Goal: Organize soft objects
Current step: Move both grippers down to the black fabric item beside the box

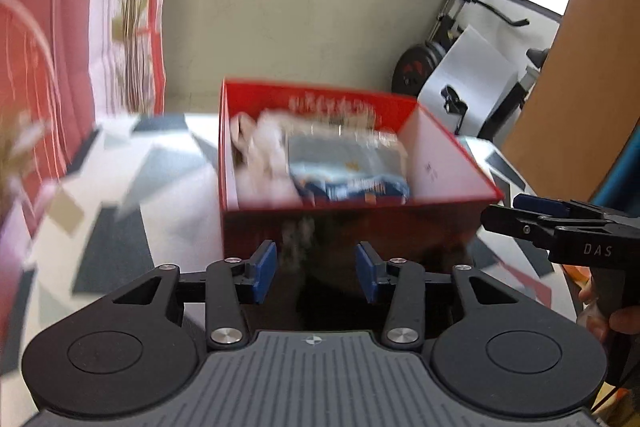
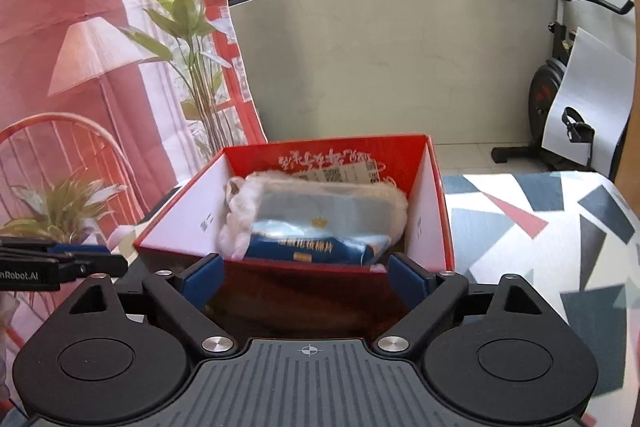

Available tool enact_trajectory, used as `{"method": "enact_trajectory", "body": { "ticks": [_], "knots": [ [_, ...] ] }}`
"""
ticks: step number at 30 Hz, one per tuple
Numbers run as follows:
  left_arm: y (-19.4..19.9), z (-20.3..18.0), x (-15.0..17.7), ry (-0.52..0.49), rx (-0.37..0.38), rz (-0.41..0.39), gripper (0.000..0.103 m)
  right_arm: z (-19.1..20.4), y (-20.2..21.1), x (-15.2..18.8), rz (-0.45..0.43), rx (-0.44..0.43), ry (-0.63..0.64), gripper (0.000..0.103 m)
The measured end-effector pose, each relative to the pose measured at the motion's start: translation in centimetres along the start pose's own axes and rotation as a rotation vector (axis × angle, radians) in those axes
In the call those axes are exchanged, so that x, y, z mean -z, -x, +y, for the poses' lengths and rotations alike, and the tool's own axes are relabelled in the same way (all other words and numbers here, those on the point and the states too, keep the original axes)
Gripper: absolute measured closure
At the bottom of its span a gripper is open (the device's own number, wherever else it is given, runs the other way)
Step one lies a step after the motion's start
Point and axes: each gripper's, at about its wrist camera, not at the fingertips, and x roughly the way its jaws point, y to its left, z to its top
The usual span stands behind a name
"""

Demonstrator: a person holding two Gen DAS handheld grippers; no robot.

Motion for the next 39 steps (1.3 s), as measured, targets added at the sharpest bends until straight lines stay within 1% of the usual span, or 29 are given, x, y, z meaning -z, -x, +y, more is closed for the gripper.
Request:
{"method": "enact_trajectory", "body": {
  "ticks": [6, 9, 14, 22, 29, 33, 39],
  "knots": [
    [-0.8, 0.5, 3.7, 0.029, -0.012, 0.078, 0.057, 0.7, 0.5, 4.5, 0.065, 0.023, 0.047, 0.018],
    [-0.9, 0.7, 5.1, 0.049, -0.011, 0.098, 0.057, 1.2, 0.5, 6.6, 0.097, 0.035, 0.075, 0.018],
    [-1.1, 0.7, 6.8, 0.076, -0.003, 0.129, 0.057, 1.1, 0.5, 9.1, 0.136, 0.047, 0.068, 0.021],
    [-1.5, 0.5, 7.9, 0.084, 0.005, 0.159, 0.057, -0.2, 0.5, 10.8, 0.169, 0.070, -0.001, 0.022],
    [-2.1, 0.1, 8.7, 0.085, 0.018, 0.195, 0.057, -1.0, 0.2, 11.3, 0.194, 0.084, -0.042, 0.022],
    [-2.2, 0.0, 9.0, 0.084, 0.025, 0.198, 0.057, -1.3, -0.1, 11.7, 0.211, 0.083, -0.058, 0.022],
    [-2.3, -0.4, 9.4, 0.066, 0.031, 0.202, 0.057, -1.3, -0.3, 11.9, 0.195, 0.074, -0.050, 0.021]
  ]
}}
